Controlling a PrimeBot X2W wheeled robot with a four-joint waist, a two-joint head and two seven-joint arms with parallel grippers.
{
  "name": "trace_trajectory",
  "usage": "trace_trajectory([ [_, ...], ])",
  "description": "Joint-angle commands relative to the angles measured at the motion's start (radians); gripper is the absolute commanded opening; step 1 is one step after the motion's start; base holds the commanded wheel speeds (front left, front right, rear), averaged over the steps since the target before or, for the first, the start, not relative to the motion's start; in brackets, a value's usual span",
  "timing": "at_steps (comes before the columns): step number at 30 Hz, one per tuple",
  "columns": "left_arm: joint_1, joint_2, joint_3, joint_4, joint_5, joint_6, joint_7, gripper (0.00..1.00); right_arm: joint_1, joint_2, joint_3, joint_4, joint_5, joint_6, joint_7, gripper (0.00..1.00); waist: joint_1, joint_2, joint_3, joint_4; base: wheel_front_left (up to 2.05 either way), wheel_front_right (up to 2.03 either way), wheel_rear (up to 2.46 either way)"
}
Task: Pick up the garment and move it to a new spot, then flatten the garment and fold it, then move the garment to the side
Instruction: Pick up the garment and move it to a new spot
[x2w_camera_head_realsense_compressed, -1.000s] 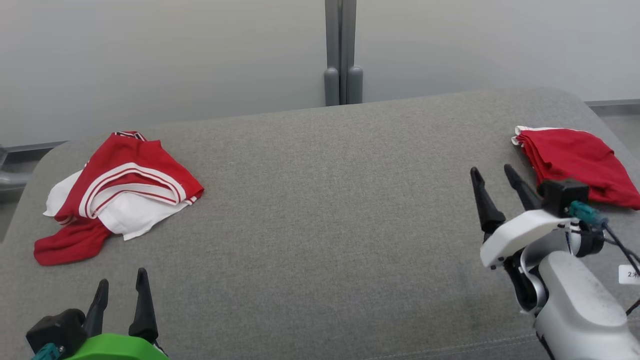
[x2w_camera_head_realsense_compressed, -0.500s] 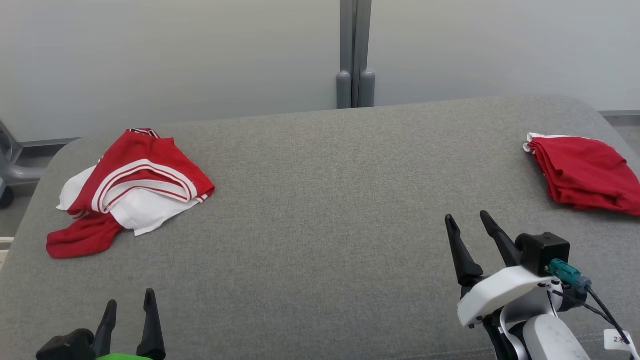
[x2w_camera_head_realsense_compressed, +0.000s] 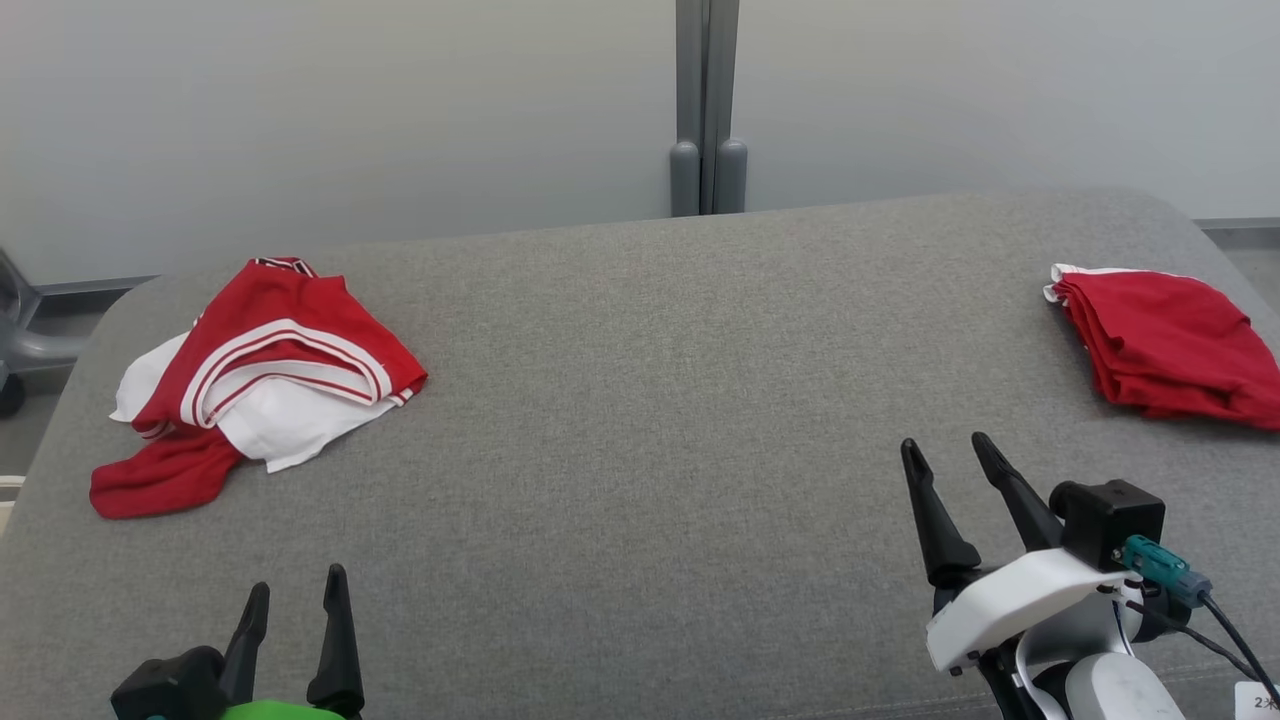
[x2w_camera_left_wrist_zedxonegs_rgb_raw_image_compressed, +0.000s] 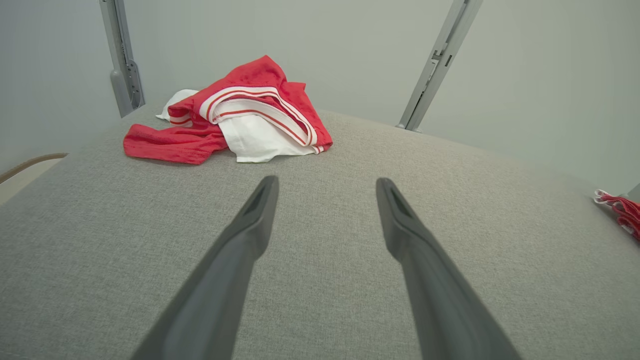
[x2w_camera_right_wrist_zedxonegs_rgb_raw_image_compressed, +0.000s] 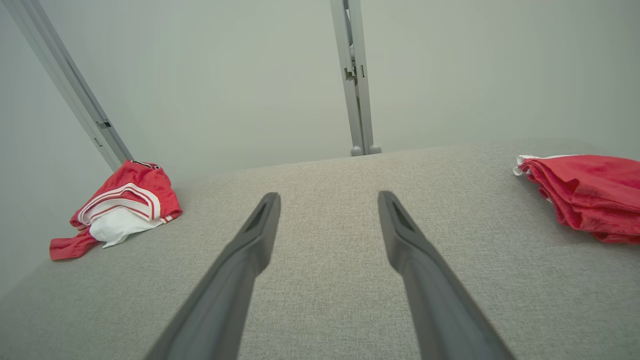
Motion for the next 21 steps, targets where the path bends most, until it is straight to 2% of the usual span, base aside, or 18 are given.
trace_trajectory([
  [1,-0.016,0.002,-0.004,-0.002,0.010,-0.005,-0.005,1.00,0.019,-0.001,-0.003,-0.005,0.009,-0.001,0.001,1.00,0.0000,0.0000,-0.003,0.002,0.00,0.00,0.00],
  [21,-0.026,0.025,-0.024,-0.009,0.029,0.008,0.017,1.00,0.035,-0.001,0.000,0.015,0.025,-0.001,-0.008,1.00,0.0000,0.0000,-0.013,0.011,0.00,0.00,0.00],
])
